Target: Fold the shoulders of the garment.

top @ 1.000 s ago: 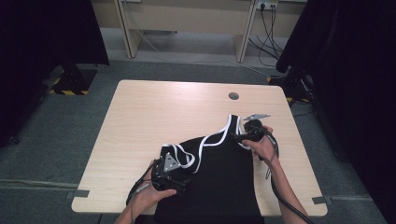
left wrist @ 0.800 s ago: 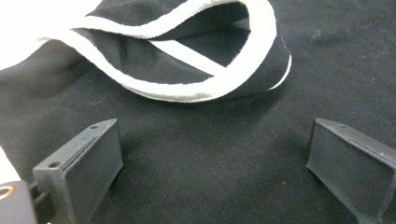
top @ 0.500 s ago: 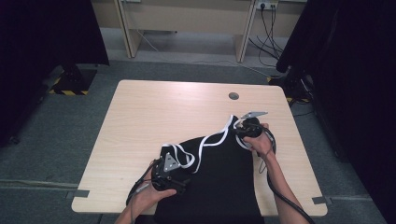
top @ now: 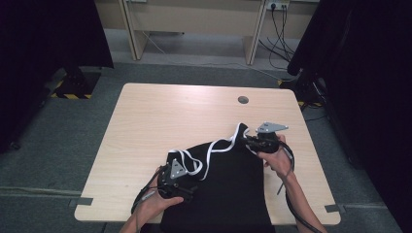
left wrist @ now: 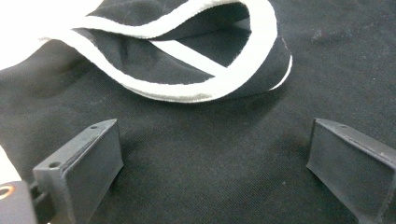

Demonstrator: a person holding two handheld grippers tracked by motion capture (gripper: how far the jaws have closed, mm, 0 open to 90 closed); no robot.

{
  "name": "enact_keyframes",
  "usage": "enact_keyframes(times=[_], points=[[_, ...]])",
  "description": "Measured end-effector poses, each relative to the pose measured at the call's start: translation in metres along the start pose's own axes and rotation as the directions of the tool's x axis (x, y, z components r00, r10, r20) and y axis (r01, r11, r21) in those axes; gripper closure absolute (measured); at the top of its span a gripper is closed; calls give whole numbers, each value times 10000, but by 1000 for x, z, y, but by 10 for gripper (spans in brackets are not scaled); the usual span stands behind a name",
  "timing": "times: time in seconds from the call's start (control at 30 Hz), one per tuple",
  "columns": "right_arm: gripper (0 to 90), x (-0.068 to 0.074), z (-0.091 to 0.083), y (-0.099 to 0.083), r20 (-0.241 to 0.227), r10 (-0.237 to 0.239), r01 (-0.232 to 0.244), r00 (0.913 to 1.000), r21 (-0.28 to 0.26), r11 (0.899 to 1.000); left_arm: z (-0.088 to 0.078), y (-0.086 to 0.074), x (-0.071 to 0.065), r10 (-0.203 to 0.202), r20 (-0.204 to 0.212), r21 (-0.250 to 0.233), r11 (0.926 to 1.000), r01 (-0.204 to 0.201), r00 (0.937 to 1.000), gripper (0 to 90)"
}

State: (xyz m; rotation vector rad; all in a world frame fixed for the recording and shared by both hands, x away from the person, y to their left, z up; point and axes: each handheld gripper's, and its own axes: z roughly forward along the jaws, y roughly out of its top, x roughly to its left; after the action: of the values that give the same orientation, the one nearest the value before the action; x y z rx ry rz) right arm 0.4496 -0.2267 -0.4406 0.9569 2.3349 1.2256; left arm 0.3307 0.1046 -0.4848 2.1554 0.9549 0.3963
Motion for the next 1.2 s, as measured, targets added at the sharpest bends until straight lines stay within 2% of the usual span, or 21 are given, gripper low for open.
enact_keyframes(times=[0.2, 0.3, 0.43, 0.57, 0.7, 0.77, 0.87, 0.97, 1.03, 1.07, 1.1, 1.2], points=[[794, 19, -8, -14, -171, -474, 470, 9987, -229, 9986, 0, 0, 0, -2, 1, -5, 10000, 2, 10000, 24], [702, 27, -11, -19, -234, -800, 799, 9965, -56, 9968, 0, 0, 0, -1, 0, -4, 10000, 1, 10000, 24], [613, 31, -19, -17, -370, -694, 690, 9969, -126, 9975, 0, 0, 0, -3, 0, -3, 10000, 3, 10000, 24], [565, 32, -26, -6, -176, -706, 700, 9974, -301, 9971, 0, 0, 0, -1, 0, -3, 10000, 1, 10000, 24], [474, 24, -21, 7, 126, -27, 29, 9999, -156, 9999, 0, 0, 0, -2, 0, -4, 10000, 2, 10000, 24], [435, 17, -10, 14, 271, 445, -448, 9986, 99, 9989, 0, 0, 0, -3, 3, -5, 10000, 3, 10000, 24], [384, 7, 9, 20, 438, 943, -973, 9946, 731, 9926, 0, 0, 0, -4, 4, -5, 10000, 4, 10000, 24], [358, -1, 28, 22, 359, 1460, -1493, 9886, 1241, 9810, 0, 0, 0, -5, 5, -5, 10000, 5, 10000, 24], [357, -3, 39, 21, 128, 1886, -1882, 9820, 1556, 9697, 0, 0, 0, -7, 8, -6, 10000, 7, 10000, 24], [385, -4, 44, 20, 50, 1983, -1963, 9801, 1660, 9664, 0, 0, 0, -8, 7, -6, 10000, 8, 10000, 24], [448, -4, 46, 20, -5, 2017, -1985, 9794, 1769, 9640, 0, 0, 0, -7, 7, -5, 10000, 7, 10000, 24], [644, -4, 50, 17, -573, 1882, -1754, 9805, 1787, 9682, 0, 0, 0, -5, 6, -4, 10000, 5, 10000, 24]])
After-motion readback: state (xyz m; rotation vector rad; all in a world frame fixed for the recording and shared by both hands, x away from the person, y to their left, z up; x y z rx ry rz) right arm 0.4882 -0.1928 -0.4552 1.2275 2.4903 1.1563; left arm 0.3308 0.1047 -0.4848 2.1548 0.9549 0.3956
